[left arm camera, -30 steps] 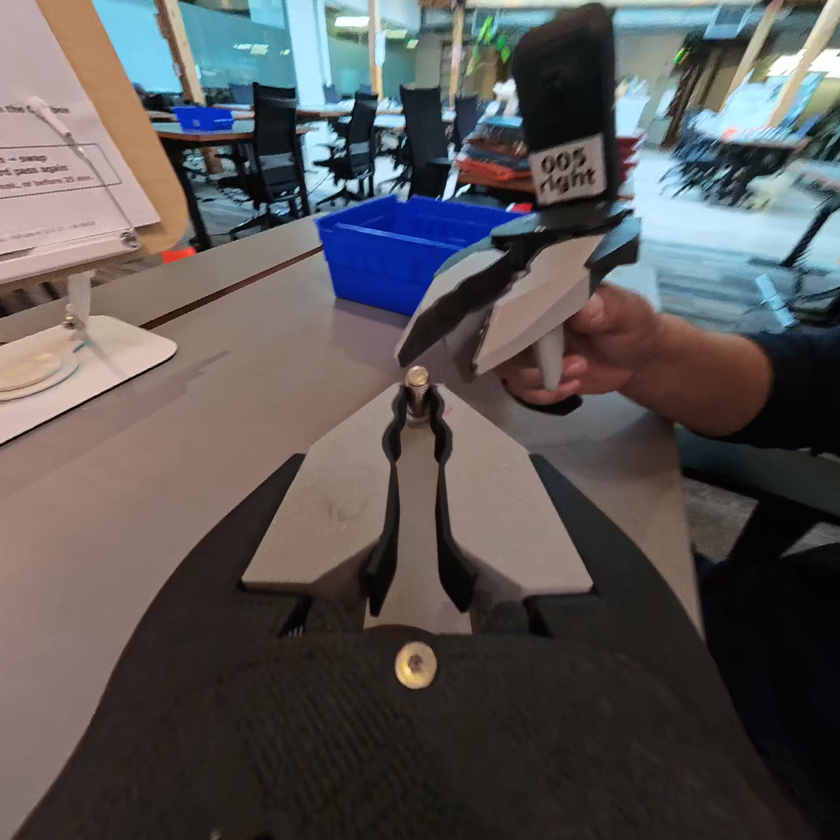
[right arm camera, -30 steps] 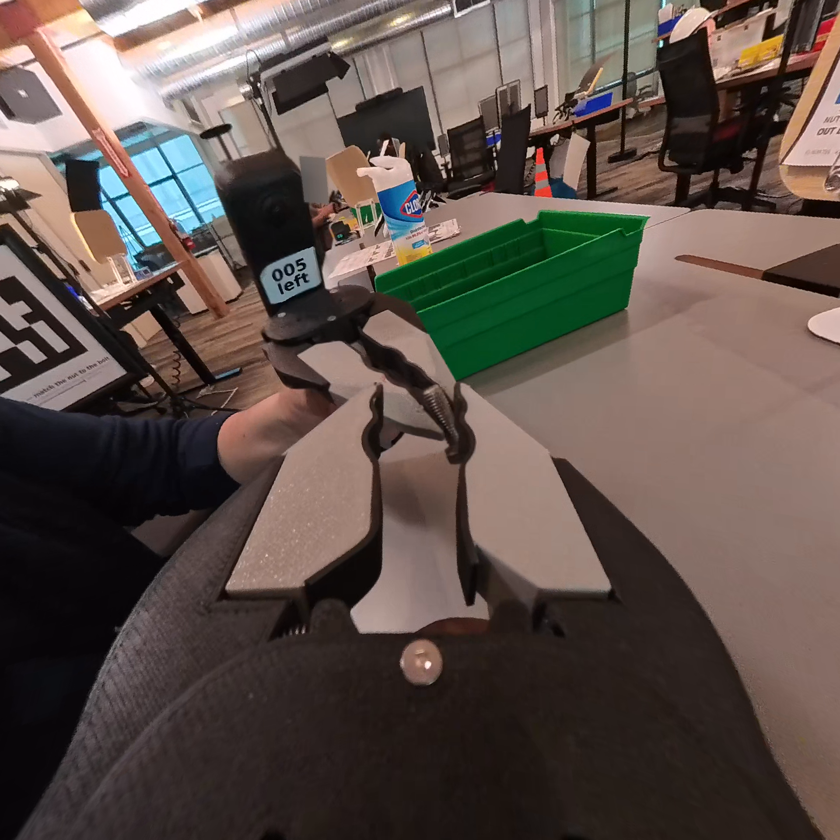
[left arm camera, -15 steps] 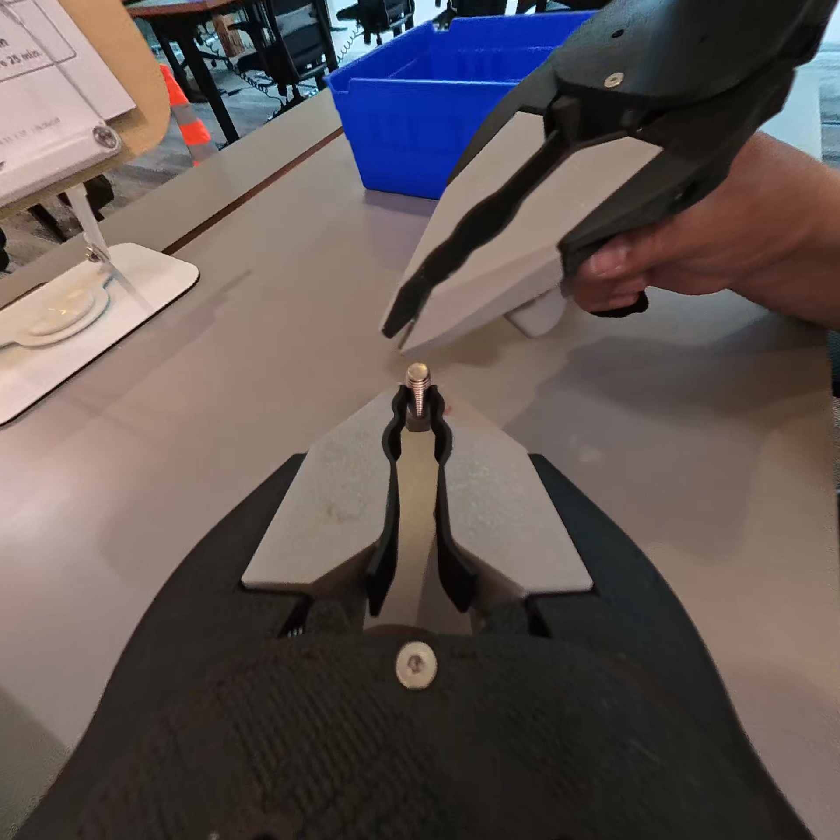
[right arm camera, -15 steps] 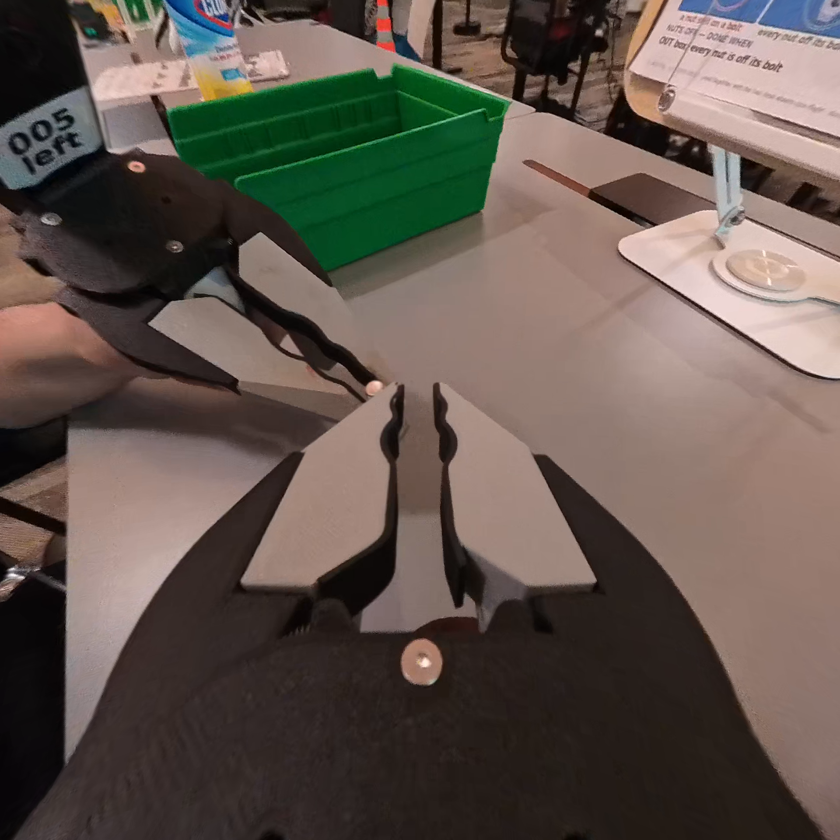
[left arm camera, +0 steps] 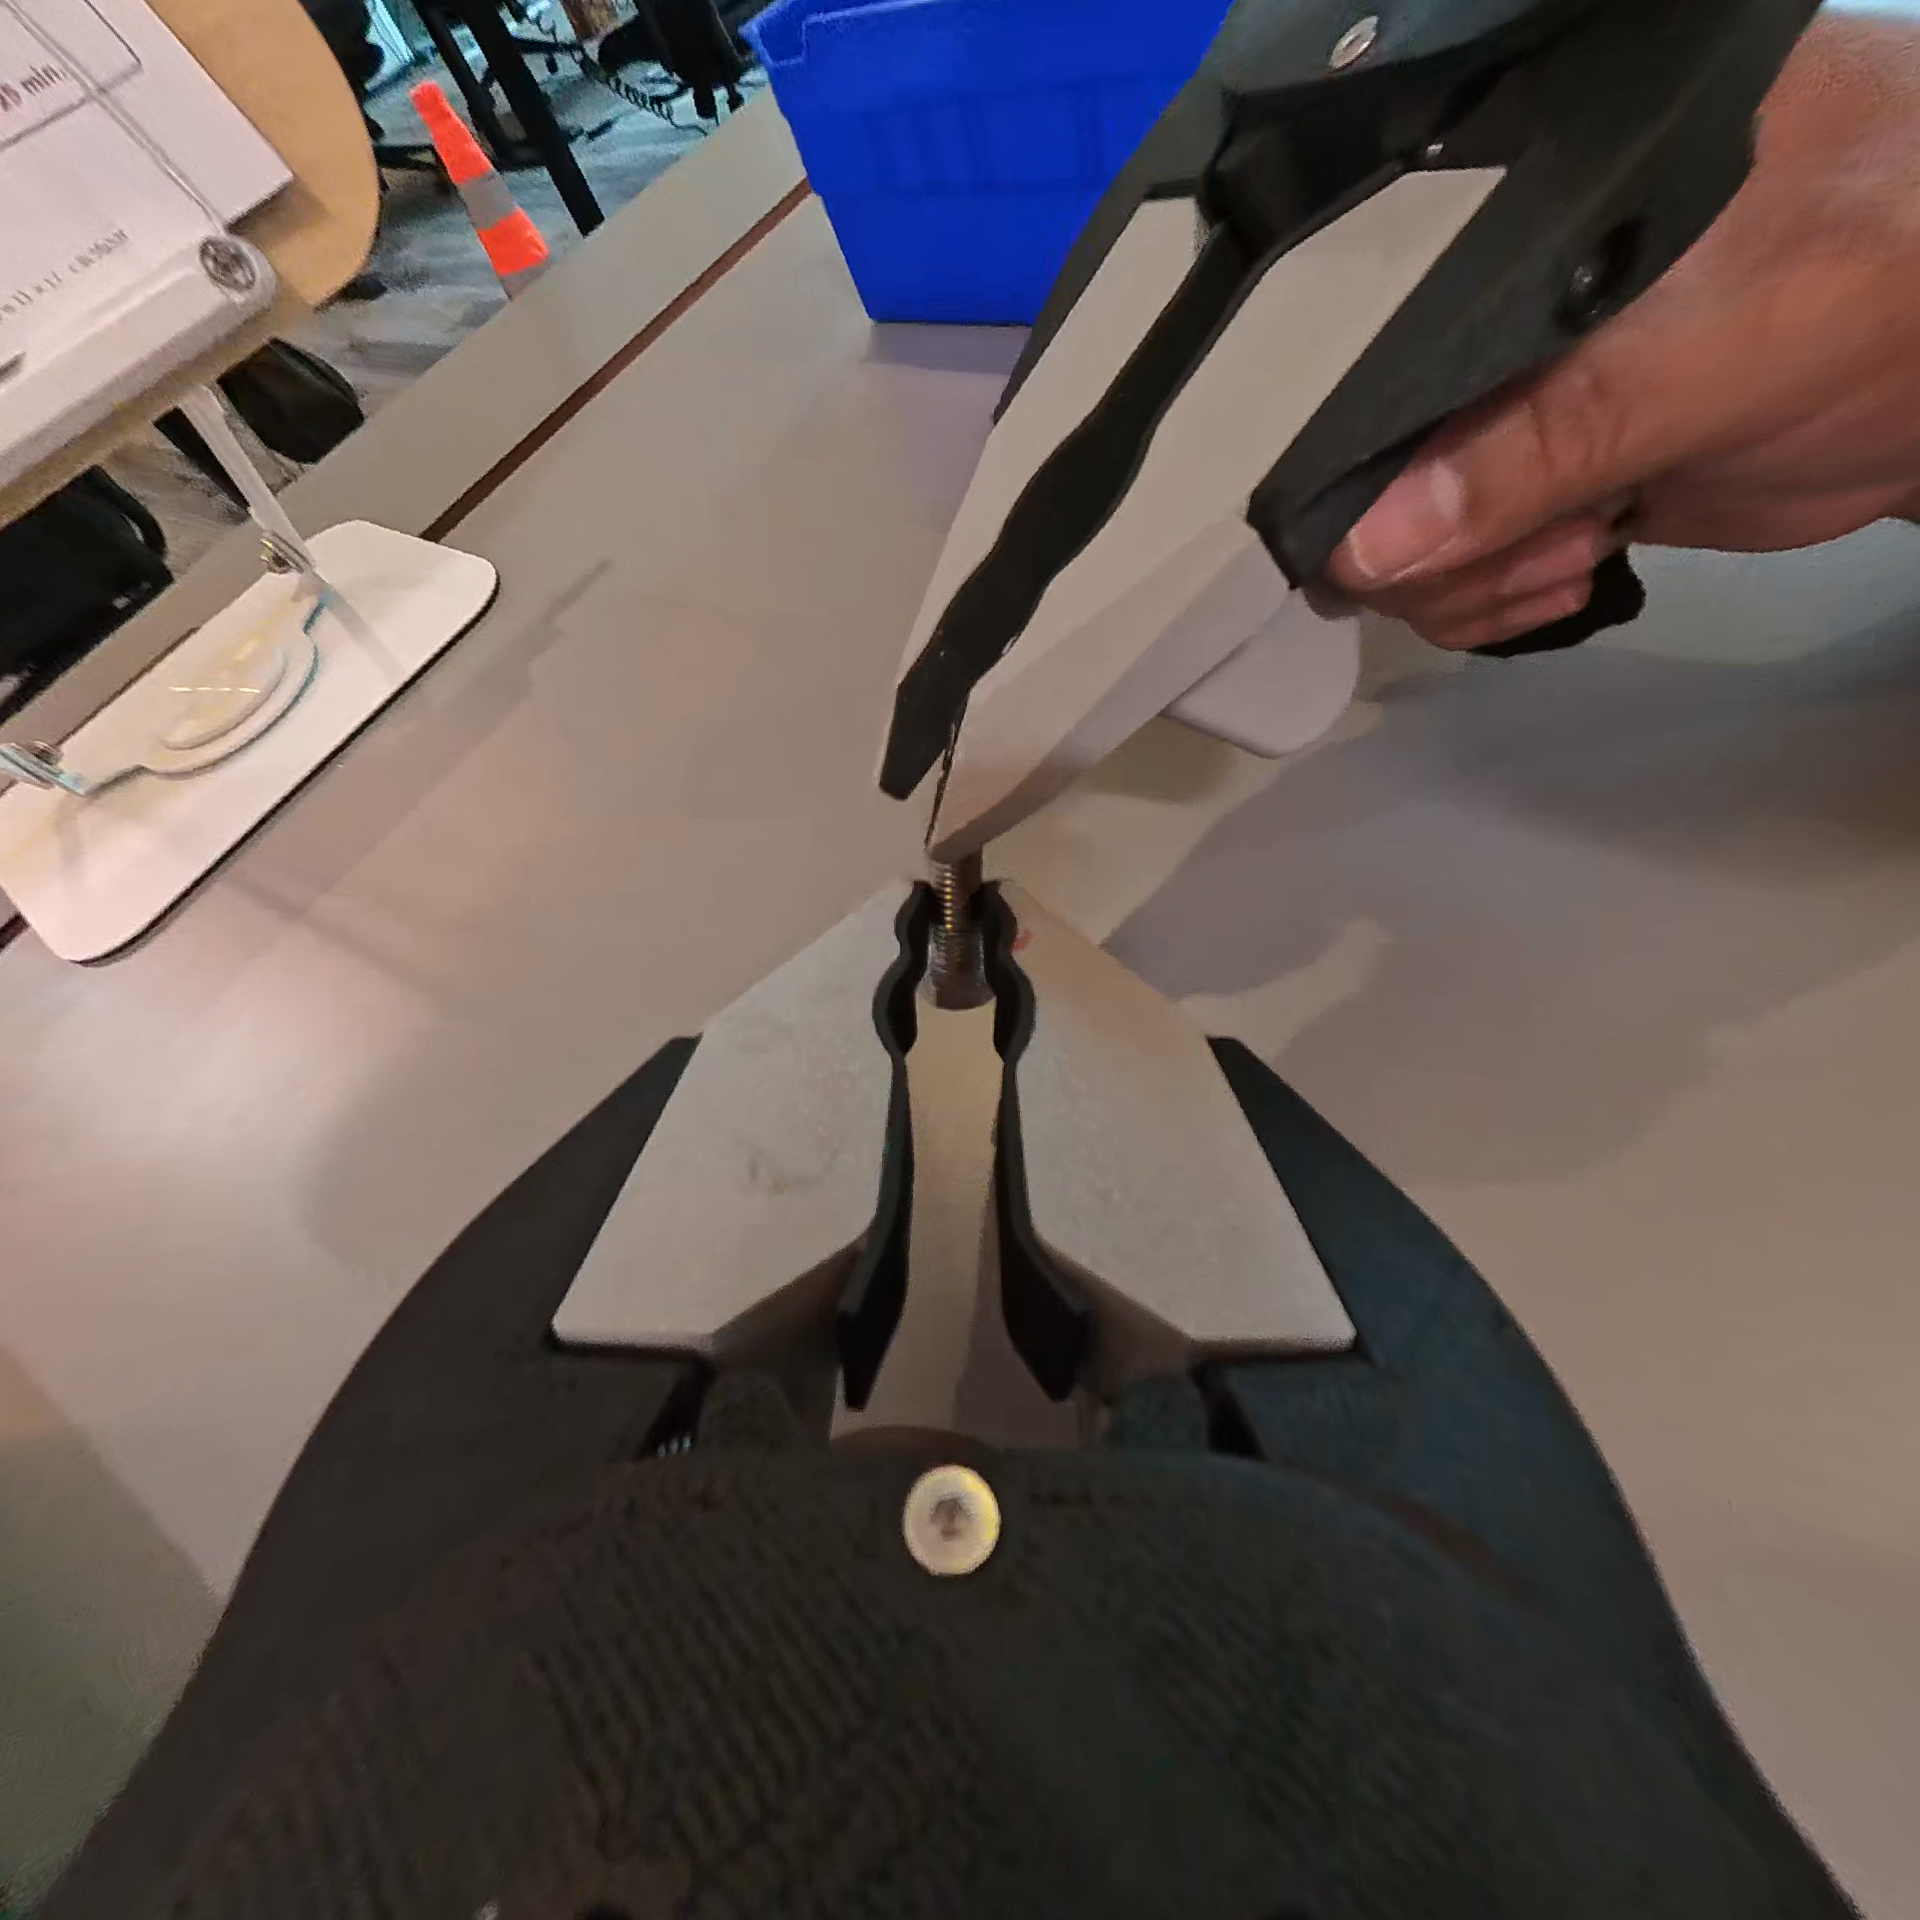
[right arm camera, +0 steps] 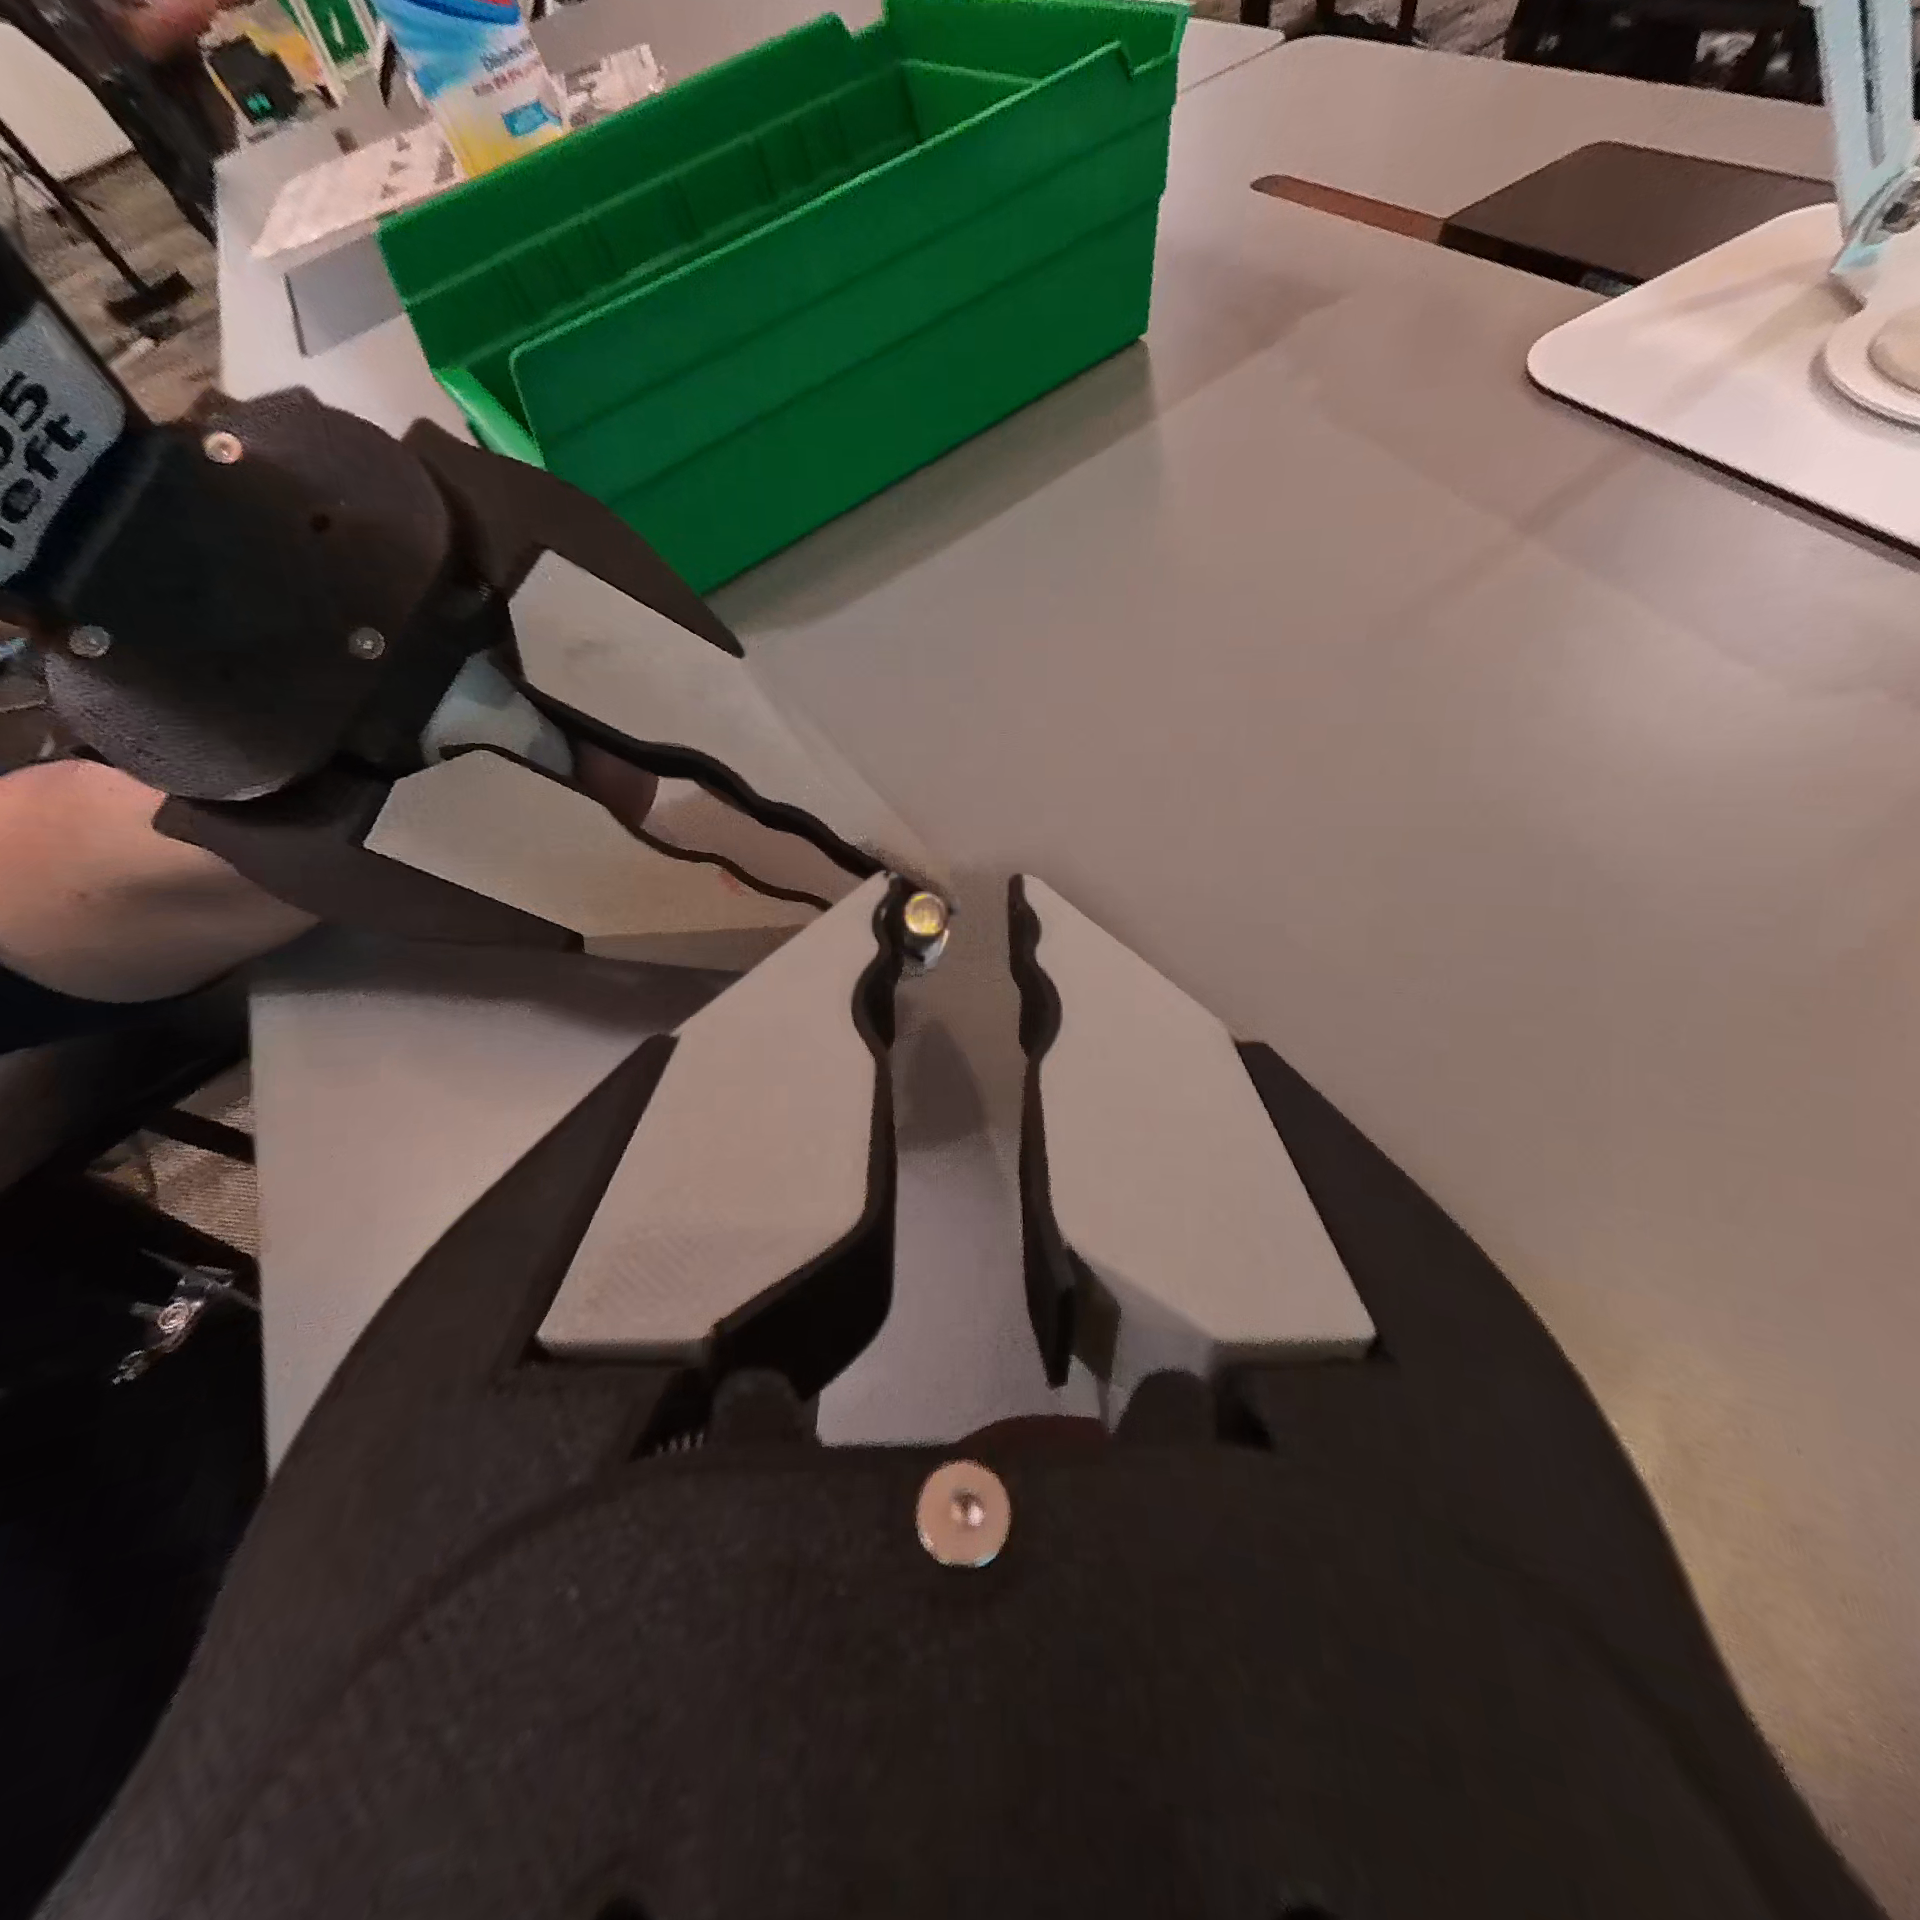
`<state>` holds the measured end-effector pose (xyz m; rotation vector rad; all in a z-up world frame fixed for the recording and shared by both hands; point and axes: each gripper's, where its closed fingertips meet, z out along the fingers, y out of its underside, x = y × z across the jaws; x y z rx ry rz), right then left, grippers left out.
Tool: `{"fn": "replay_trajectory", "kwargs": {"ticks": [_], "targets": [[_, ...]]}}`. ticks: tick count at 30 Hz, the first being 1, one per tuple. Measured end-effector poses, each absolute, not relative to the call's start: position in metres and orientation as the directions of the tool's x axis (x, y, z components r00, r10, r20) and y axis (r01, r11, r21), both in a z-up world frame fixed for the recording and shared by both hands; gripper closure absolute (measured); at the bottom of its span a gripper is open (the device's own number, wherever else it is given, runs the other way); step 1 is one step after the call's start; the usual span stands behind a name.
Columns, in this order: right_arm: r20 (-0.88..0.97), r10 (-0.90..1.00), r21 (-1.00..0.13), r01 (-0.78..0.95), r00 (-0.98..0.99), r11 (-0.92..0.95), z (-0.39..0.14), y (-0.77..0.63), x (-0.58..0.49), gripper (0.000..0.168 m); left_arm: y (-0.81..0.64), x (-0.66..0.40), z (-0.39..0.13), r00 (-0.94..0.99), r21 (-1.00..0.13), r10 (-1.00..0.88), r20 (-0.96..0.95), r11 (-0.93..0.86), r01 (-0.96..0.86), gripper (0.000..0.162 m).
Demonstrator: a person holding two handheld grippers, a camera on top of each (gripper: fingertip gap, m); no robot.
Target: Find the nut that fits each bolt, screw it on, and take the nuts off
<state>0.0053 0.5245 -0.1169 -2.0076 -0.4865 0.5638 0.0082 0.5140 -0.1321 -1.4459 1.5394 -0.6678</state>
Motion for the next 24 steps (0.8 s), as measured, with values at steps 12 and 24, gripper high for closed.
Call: {"fn": "replay_trajectory", "kwargs": {"ticks": [12,24], "targets": [[-0.478,0.549,-0.828,-0.143,0.686,-0.542,-0.115,0.528,-0.006,0.155,0.517,0.008,-0.123,0.119,-0.908,-0.98,-0.158,0.097,-0.407,0.155],[-0.073,0.454,-0.862,0.172,0.888,-0.477,-0.139,0.543,0.046,0.162,0.526,-0.002,-0.123,0.157,-0.918,-0.986,-0.06,-0.007,-0.396,0.133]]}}
